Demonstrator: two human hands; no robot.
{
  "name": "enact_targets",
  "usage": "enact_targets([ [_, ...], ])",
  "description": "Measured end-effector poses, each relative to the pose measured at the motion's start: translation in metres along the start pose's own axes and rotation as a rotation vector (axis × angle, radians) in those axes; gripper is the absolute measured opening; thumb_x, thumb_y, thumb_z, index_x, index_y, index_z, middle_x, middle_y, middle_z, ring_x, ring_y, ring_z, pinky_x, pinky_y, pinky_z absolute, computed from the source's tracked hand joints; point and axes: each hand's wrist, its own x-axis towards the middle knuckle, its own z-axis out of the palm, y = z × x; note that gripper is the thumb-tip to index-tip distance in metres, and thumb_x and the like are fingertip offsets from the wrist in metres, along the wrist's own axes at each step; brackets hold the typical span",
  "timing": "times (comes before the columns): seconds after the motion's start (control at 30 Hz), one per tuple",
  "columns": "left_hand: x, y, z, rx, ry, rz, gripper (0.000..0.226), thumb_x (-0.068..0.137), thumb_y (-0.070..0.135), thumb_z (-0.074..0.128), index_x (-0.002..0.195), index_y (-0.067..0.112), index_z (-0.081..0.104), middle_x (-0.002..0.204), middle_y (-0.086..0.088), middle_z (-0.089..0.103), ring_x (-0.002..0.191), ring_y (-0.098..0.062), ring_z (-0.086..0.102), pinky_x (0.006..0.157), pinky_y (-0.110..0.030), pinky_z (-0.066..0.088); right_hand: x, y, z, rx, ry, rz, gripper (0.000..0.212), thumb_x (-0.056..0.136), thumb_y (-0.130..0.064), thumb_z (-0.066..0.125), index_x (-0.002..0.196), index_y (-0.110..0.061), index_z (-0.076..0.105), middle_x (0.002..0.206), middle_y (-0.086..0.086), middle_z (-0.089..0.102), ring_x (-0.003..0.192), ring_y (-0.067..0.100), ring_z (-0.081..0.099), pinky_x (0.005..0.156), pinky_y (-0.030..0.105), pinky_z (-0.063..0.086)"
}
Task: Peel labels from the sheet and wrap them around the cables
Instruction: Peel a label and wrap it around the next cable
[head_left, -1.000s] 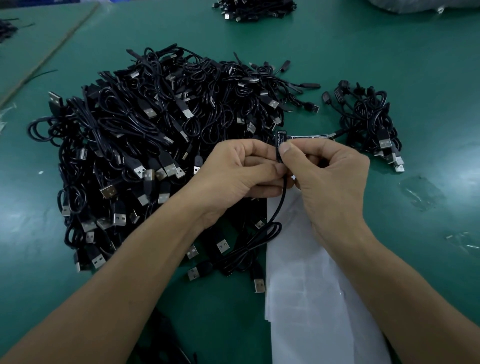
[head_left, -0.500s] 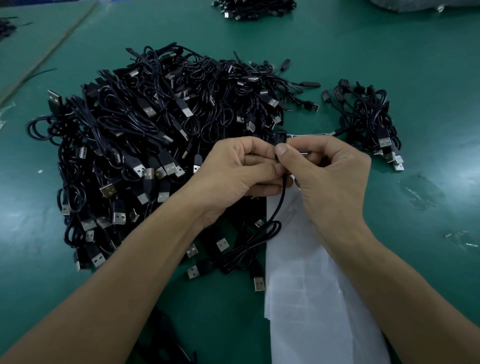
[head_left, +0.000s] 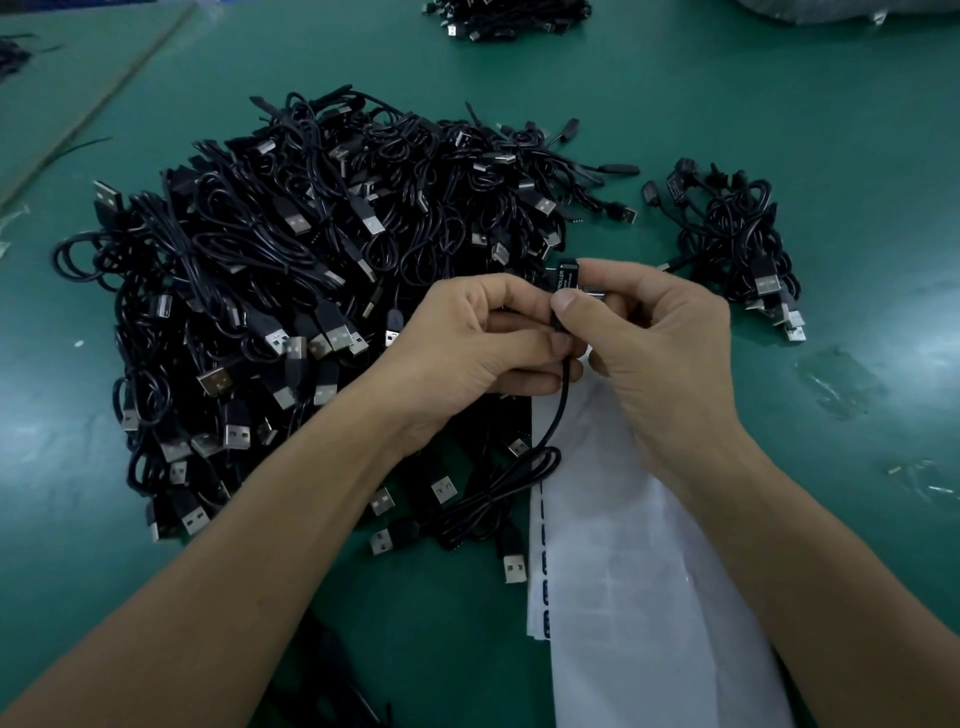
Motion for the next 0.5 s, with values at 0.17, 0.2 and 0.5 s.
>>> enact_targets([
  [0.17, 0.0010, -0.0004, 0.0014, 0.036, -0.008, 0.006, 0.015, 0.074, 0.011, 0.078, 0.087, 0.012, 0.071, 0.087, -0.008, 0.078, 0.079, -0.020, 0.076, 0.062, -0.021, 0.058, 0.0049, -0.0035, -0.0061, -0.002, -0.070, 0.005, 0.008, 0.083, -0.009, 0.076, 0.089, -0.015, 0.076, 0.063, 0.006, 0.044, 0.060, 0.014, 0.040, 0.054, 0.022, 0.041],
  [0.2, 0.0009, -0.0003, 0.0013, 0.047, -0.007, 0.008, 0.011, 0.076, 0.010, 0.078, 0.086, 0.013, 0.072, 0.087, -0.008, 0.077, 0.078, -0.019, 0.076, 0.062, -0.021, 0.058, 0.0052, -0.0037, -0.0062, 0.004, -0.073, 0.013, 0.007, 0.082, -0.009, 0.076, 0.086, -0.015, 0.075, 0.062, 0.004, 0.045, 0.059, 0.015, 0.040, 0.053, 0.023, 0.041],
  [0.5, -0.0003, -0.0005, 0.0057, 0.157, 0.031, 0.045, 0.012, 0.092, 0.017, 0.069, 0.082, 0.013, 0.068, 0.072, -0.005, 0.073, 0.062, -0.013, 0.069, 0.057, -0.024, 0.056, 0.0074, -0.0022, -0.0046, 0.029, -0.066, 0.027, 0.031, 0.081, -0.019, 0.069, 0.053, -0.027, 0.058, 0.048, -0.016, 0.048, 0.045, 0.002, 0.040, 0.046, 0.016, 0.036],
])
